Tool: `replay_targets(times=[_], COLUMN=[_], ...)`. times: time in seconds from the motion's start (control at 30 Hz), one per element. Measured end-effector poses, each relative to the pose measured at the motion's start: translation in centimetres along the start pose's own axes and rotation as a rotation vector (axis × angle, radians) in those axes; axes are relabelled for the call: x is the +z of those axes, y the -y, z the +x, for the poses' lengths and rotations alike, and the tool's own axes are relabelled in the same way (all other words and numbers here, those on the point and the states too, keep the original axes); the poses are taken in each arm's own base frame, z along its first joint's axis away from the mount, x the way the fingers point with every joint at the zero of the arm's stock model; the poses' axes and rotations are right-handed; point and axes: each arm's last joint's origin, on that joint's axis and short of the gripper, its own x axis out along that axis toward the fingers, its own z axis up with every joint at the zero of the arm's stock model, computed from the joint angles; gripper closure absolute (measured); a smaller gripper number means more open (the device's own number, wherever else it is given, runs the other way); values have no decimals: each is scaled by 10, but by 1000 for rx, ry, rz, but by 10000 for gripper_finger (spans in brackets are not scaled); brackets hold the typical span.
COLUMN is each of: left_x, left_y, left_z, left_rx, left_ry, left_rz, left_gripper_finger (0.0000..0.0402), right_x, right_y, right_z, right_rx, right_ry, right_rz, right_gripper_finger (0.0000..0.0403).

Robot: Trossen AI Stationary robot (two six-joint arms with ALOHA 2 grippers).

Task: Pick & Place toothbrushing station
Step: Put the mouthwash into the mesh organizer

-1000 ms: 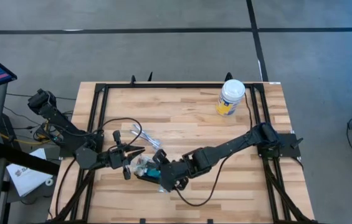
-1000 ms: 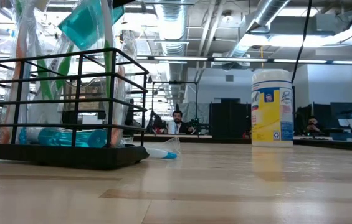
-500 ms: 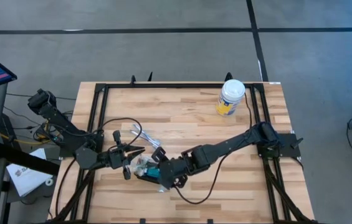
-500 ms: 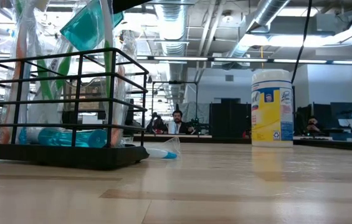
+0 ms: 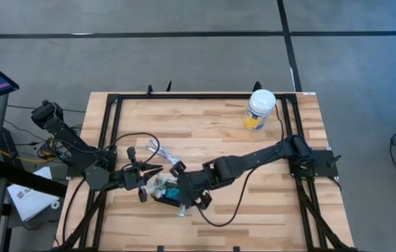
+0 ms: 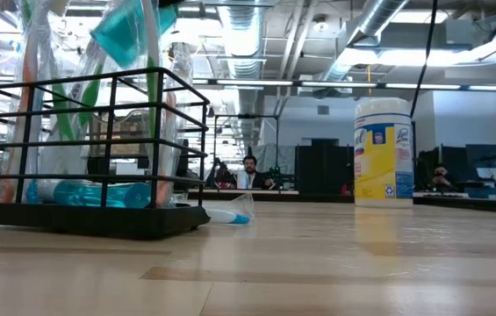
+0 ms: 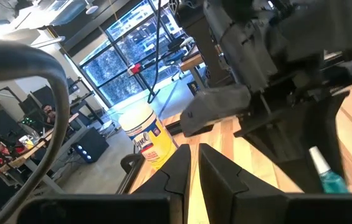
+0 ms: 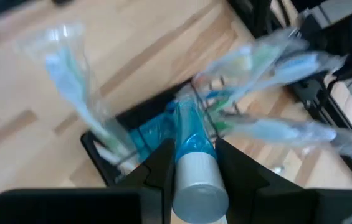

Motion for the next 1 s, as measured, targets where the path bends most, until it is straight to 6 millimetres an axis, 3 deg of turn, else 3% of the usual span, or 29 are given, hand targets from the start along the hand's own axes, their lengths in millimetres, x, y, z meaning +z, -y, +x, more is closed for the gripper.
replay_targets(times=[1.0], left_x=[-1], left_y=[0], left_z=[0], left_rx=[1], left_ry=[-1], left_rz=[1], left_gripper_finger=[376], right_x=[-11], right_y=[30], right_z=[0], right_rx=[125], right_ry=[165], right_rz=[136], right_gripper_finger=[321])
